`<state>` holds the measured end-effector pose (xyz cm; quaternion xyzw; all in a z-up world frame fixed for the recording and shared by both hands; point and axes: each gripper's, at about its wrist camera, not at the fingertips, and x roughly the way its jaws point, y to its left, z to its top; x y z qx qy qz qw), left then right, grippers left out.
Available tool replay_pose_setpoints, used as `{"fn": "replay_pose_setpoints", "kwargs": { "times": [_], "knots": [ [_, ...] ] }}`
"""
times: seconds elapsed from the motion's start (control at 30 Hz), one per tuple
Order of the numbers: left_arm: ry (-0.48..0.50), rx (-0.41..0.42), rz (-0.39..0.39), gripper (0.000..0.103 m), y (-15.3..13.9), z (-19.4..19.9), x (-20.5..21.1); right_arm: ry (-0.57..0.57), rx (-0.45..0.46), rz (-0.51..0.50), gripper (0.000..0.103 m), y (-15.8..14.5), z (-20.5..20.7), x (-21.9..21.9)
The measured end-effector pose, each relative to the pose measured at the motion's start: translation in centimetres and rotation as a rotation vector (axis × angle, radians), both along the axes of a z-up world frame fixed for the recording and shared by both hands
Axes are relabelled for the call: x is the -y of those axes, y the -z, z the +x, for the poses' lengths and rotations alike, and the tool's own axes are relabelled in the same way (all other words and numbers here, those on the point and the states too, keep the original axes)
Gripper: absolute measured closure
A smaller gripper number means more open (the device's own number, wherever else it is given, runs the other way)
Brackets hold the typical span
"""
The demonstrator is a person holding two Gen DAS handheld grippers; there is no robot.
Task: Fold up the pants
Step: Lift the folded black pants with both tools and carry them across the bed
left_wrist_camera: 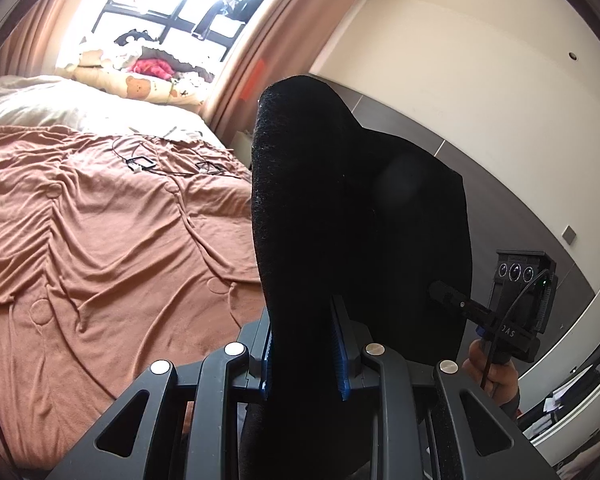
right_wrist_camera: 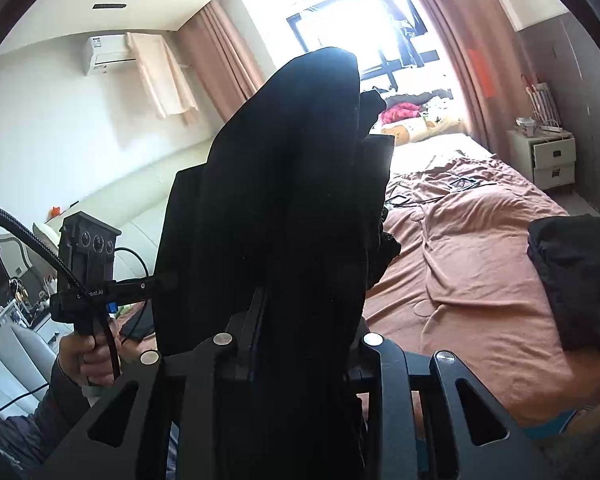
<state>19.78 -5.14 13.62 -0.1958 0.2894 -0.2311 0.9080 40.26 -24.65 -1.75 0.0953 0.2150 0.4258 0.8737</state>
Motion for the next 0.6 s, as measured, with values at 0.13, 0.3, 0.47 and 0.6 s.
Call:
{"fn": "replay_pose_setpoints", "kwargs": {
  "times": [0.13,0.3,0.47,0.6],
  "knots": [
    [0.025,0.006,0.020,0.077,0.0,1.2,2.1,0.017,0.013,-0.014,0.078,-0.3,0.3,1.1],
    [0.060,0.005,0.008,0.077,-0.1,3.2,4.5,0.033,0.024,-0.020,0.078,-0.6,0.4,2.7],
    [0.102,0.008,0.000,0.077,-0.1,6.2,6.6,0.052,0.033,-0.021,0.078,-1.0,0.4,4.4],
    [0.132,0.012,-0.011,0.077,-0.1,8.5,8.8,0.084,0.041,-0.037,0.078,-1.5,0.5,5.4]
  ]
}}
